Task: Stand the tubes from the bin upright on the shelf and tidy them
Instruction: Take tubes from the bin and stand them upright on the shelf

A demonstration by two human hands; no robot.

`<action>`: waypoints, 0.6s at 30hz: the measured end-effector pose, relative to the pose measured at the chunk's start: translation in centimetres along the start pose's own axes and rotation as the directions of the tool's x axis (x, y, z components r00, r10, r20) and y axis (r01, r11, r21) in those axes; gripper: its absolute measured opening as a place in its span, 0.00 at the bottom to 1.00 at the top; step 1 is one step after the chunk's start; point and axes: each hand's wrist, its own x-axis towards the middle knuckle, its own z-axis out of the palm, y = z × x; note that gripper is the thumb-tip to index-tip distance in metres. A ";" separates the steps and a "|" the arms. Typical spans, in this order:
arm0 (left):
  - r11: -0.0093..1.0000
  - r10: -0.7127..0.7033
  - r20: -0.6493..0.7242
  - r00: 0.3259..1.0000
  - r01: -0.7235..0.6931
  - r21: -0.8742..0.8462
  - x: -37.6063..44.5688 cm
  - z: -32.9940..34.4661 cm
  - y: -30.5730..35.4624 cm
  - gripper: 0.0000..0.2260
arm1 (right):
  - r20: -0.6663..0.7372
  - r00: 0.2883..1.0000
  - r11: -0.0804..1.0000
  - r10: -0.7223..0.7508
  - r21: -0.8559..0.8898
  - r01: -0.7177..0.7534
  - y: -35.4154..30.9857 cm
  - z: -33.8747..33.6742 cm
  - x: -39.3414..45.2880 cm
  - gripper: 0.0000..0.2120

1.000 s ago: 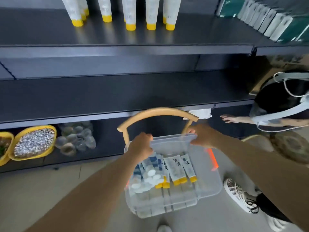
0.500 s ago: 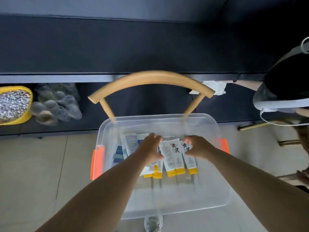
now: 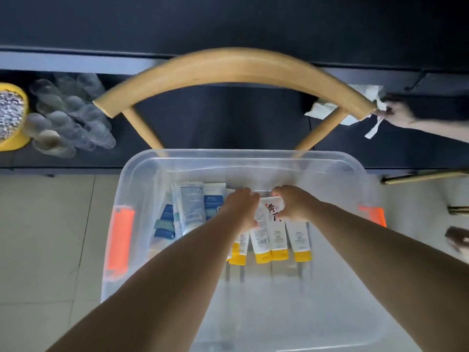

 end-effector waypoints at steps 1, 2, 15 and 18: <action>1.000 -0.007 0.007 1.000 0.007 0.013 0.4 0.1 0.1 0.29 | 0.002 1.000 1.000 -0.010 -0.023 0.010 0.0 0.2 0.3 0.29; 1.000 -0.015 0.016 1.000 0.014 0.025 0.7 0.3 0.2 0.28 | 0.001 1.000 0.999 -0.015 -0.042 0.015 -0.1 0.4 0.6 0.29; 0.997 -0.066 0.037 0.997 0.064 0.049 1.7 1.2 0.8 0.25 | 0.050 0.990 0.943 -0.130 -0.302 0.139 0.1 2.1 1.0 0.37; 0.997 -0.056 0.049 0.997 0.053 0.056 1.5 1.2 0.7 0.25 | 0.073 0.992 0.935 -0.103 -0.334 0.121 -0.2 2.2 0.8 0.36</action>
